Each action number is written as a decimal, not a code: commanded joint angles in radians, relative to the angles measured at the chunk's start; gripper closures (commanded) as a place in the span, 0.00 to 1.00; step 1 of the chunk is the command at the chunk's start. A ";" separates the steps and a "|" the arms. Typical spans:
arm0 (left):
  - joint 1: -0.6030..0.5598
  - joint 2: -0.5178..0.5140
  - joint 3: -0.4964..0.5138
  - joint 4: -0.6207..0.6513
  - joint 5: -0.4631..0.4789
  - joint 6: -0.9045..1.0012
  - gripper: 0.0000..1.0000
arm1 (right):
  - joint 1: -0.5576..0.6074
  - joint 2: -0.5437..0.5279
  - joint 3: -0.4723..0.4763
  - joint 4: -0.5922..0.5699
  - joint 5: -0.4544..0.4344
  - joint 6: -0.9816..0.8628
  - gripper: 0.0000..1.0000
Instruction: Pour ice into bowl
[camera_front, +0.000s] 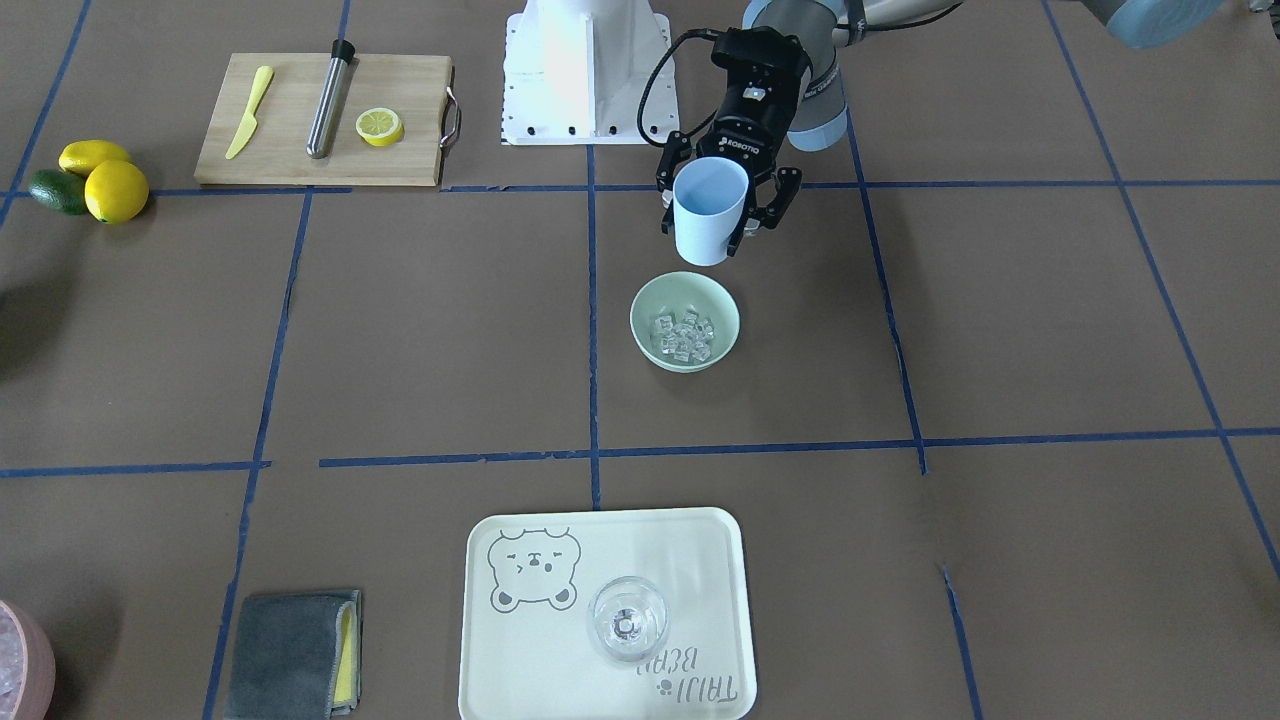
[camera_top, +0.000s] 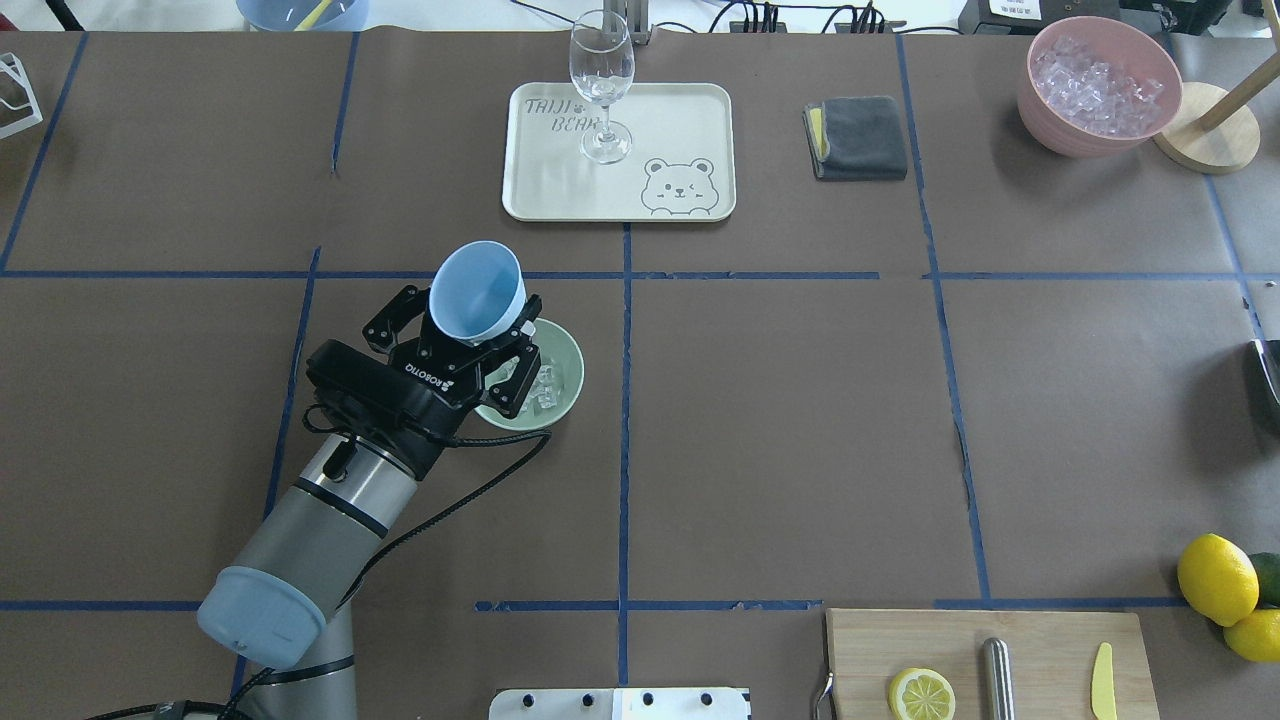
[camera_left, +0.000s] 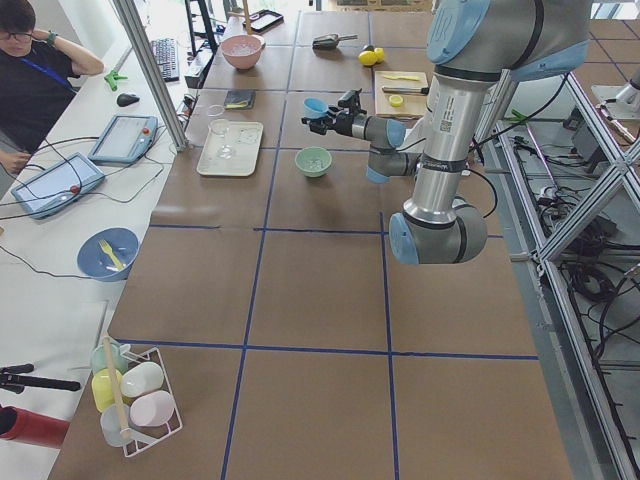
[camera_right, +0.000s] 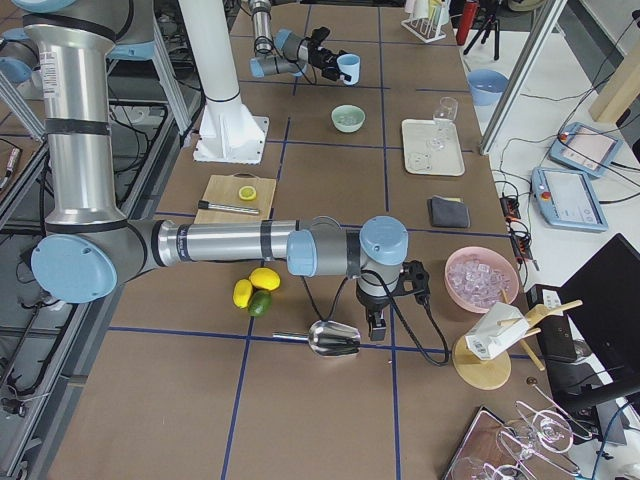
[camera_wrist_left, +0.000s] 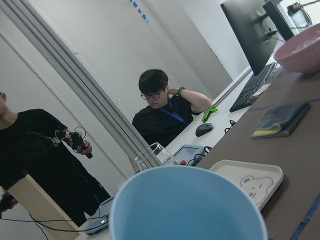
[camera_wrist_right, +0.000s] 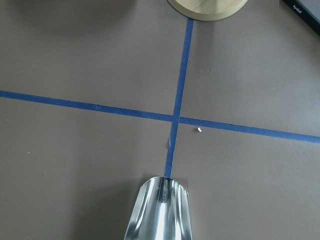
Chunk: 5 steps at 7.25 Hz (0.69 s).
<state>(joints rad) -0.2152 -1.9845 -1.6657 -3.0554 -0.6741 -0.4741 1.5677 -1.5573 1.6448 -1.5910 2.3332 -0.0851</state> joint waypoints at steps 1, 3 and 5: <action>-0.006 -0.004 -0.016 -0.008 -0.010 -0.236 1.00 | 0.000 0.002 0.000 0.000 0.000 -0.001 0.00; -0.032 0.089 -0.016 0.059 -0.008 -0.242 1.00 | 0.000 -0.001 0.001 0.003 -0.002 -0.001 0.00; -0.100 0.253 -0.016 0.058 -0.016 -0.256 1.00 | 0.000 -0.006 -0.002 0.026 -0.008 -0.001 0.00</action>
<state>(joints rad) -0.2743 -1.8323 -1.6811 -3.0008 -0.6858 -0.7193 1.5675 -1.5613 1.6441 -1.5726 2.3284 -0.0859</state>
